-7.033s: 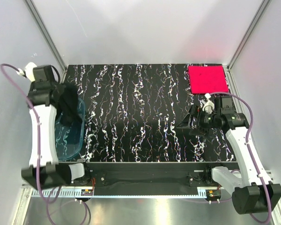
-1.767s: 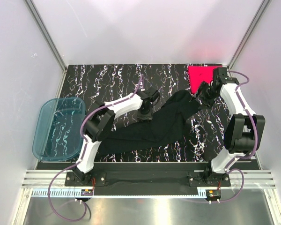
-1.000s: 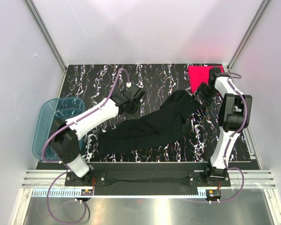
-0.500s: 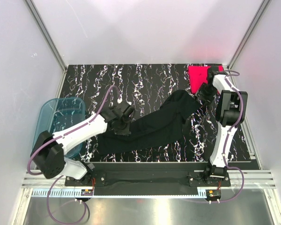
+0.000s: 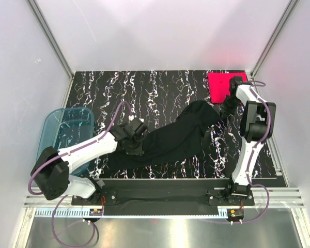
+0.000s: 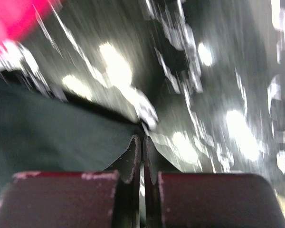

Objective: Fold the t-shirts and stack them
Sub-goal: Move the tshirt to the center of the board

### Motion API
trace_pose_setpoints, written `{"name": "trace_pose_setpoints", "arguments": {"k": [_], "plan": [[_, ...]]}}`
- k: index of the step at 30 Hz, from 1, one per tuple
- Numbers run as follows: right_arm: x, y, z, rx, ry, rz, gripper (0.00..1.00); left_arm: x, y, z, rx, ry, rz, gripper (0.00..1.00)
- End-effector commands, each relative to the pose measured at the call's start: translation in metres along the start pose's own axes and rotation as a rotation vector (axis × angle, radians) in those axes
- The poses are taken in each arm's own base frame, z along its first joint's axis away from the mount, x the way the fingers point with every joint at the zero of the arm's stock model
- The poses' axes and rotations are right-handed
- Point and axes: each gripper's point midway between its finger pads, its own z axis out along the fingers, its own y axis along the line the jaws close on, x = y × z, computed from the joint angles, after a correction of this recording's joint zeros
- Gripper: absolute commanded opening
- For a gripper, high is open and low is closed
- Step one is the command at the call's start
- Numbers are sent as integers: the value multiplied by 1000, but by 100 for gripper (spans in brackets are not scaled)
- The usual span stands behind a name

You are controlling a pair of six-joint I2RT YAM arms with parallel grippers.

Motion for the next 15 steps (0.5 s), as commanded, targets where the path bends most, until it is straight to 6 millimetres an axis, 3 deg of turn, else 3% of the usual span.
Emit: {"name": "trace_pose_setpoints", "arguments": {"k": [1, 3, 4, 5, 6, 7, 8, 10, 11, 12, 15], "plan": [[25, -6, -50, -40, -1, -1, 0, 13, -10, 1, 50, 3, -8, 0], [47, -2, -71, -96, 23, 4, 0, 30, -5, 7, 37, 36, -12, 0], [71, -7, -69, -102, 73, 1, 0, 36, -3, 7, 30, 46, -13, 0], [87, -6, -79, -123, 62, -11, 0, 46, 1, 8, 16, 57, -14, 0], [85, -2, -90, -144, 28, -20, 0, 48, -1, 5, 21, 58, -15, 2], [99, -7, -89, -141, 51, -29, 0, 56, 5, 5, 3, 60, -15, 6], [103, -6, -98, -163, 30, -39, 0, 62, 9, 3, -8, 66, -16, 17], [116, -10, -98, -168, 56, -49, 0, 69, 6, -7, 26, 42, -32, 27], [119, -12, -100, -170, 52, -57, 0, 78, 15, -7, 6, 53, -43, 34], [121, -14, -99, -168, 52, -66, 0, 79, 16, -11, 15, 41, -55, 48], [130, -20, -96, -164, 64, -94, 0, 78, 19, -25, 54, -11, -122, 58]]}}
